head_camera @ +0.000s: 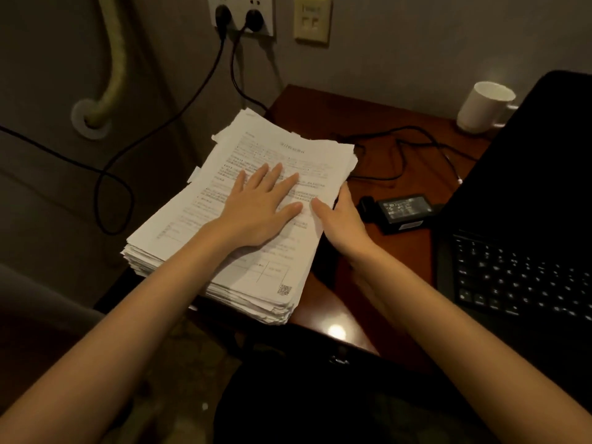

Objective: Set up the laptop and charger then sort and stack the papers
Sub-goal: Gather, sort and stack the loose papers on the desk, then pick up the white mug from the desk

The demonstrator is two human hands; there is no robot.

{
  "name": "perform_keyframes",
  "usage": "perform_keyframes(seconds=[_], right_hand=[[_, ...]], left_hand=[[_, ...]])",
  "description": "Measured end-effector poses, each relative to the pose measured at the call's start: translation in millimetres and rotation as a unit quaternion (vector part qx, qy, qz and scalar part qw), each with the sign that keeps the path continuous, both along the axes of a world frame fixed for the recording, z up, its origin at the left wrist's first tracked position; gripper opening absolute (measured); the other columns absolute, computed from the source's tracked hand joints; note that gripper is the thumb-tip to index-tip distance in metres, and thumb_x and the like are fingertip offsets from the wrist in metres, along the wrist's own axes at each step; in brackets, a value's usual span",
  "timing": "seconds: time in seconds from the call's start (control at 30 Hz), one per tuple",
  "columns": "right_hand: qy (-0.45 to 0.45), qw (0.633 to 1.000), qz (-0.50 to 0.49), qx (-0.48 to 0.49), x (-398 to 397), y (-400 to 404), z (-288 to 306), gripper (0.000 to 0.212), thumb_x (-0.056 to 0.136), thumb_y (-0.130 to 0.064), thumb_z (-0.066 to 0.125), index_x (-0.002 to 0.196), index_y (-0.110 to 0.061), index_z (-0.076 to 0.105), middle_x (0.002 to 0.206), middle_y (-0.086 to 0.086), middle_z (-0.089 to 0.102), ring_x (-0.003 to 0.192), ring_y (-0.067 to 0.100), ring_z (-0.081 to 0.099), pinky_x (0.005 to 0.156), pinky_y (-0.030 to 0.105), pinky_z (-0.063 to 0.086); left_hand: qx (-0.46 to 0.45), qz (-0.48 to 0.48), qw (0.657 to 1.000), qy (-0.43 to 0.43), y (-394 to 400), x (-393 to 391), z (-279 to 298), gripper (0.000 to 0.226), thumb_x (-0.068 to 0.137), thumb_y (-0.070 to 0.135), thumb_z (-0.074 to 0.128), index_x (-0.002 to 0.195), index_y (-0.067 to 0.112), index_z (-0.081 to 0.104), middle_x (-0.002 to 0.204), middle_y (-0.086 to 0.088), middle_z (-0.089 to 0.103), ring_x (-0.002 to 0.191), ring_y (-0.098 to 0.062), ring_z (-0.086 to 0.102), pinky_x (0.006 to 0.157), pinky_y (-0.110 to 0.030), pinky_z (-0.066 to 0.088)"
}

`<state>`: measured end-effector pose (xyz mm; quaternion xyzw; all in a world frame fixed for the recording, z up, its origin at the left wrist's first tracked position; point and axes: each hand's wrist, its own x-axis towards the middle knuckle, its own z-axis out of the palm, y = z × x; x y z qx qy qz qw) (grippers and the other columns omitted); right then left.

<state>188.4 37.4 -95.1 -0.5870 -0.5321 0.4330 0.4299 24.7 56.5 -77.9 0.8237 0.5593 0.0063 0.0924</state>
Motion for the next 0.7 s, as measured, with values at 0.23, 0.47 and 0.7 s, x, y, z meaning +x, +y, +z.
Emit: perform_keyframes(seconds=[0.23,0.47,0.7], right_hand=[[-0.199,0.938,0.175,-0.223,39.4,-7.6,144.4,0.038,0.099,-0.023,0.043,0.131,-0.003,0.046,0.111,0.020,0.064,0.092,0.029,0.065,0.073,0.035,0.051],[-0.134,0.956,0.200,-0.169,126.5,-12.1,291.7,0.029,0.100,-0.022,0.044,0.125,-0.012,0.051,0.102,0.014,0.069,0.091,0.024,0.069,0.081,0.032,0.054],[-0.115,0.974,0.130,-0.146,231.9,-2.1,362.9,0.025,0.101,-0.014,0.039,0.123,-0.010,0.052,0.101,0.015,0.068,0.090,0.026,0.068,0.077,0.028,0.052]], left_hand=[[-0.157,0.005,0.987,0.040,17.9,29.9,110.0,0.043,0.097,0.045,0.044,0.130,0.020,0.054,0.137,-0.004,0.052,0.130,-0.027,0.043,0.113,-0.050,0.015],[-0.258,-0.112,0.959,-0.013,43.4,117.9,249.2,0.045,0.096,0.037,0.052,0.137,0.018,0.050,0.128,0.001,0.058,0.116,-0.017,0.055,0.093,-0.025,0.041],[-0.297,-0.124,0.935,-0.146,79.5,202.5,299.2,0.041,0.096,0.026,0.055,0.135,0.015,0.050,0.124,-0.001,0.058,0.097,-0.010,0.061,0.090,-0.023,0.046]])
